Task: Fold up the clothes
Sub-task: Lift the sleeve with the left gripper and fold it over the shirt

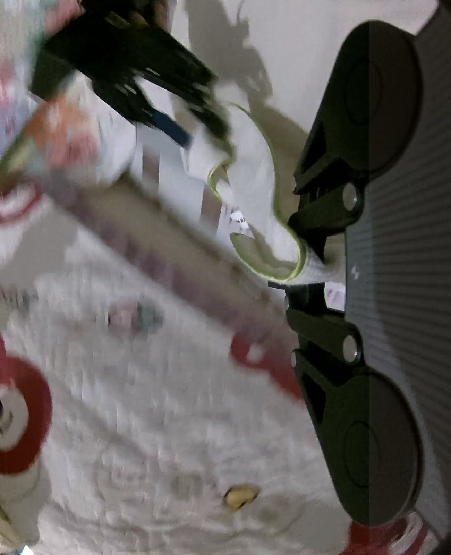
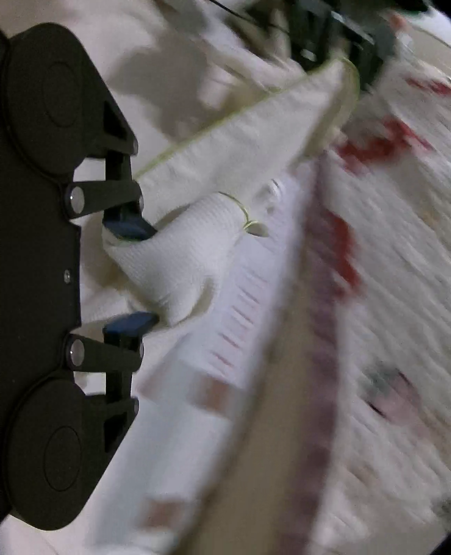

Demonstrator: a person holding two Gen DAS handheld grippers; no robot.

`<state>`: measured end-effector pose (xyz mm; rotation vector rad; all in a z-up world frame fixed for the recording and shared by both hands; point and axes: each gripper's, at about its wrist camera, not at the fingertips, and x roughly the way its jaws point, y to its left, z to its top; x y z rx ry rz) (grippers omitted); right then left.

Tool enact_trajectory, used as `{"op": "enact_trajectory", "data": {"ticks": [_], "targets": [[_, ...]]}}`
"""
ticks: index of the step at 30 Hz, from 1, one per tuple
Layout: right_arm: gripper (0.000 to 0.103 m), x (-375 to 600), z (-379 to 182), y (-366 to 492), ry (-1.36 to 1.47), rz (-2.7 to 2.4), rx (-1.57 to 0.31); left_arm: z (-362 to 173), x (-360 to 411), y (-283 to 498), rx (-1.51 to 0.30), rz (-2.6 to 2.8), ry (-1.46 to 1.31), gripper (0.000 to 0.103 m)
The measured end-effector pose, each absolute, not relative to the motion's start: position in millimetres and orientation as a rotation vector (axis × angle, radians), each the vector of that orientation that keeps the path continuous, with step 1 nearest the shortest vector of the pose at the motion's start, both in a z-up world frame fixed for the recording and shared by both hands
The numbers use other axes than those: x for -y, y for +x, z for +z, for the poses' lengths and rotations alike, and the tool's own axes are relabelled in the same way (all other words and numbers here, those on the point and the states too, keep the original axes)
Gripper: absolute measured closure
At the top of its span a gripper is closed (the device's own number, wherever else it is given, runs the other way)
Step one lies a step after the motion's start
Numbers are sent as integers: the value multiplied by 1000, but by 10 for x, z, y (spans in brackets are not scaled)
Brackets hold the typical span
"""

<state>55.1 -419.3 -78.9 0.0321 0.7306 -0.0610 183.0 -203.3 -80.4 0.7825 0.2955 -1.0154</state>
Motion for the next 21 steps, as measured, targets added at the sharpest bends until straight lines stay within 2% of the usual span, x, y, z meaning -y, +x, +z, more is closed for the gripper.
{"op": "enact_trajectory", "data": {"ticks": [3,8,11,13,17,21], "targets": [[42,4554,-663,755,110,-157,-616,-1047,2353,2400,-340,-896,768,99],[41,4871,-852,857,149,-228,-631,-1607,2620,3049,-596,-842,648,98],[41,4930,-1007,929,107,-207,-693,-1786,2548,3165,-688,-828,570,89],[41,4970,-1110,976,79,-193,-734,-1780,2434,3282,-704,-808,501,78],[41,5020,-1218,1199,68,-119,-773,-1707,2091,3577,-772,-803,302,74],[36,5150,-1290,1595,195,-51,-792,-1773,1728,3712,-885,-866,193,63]]}}
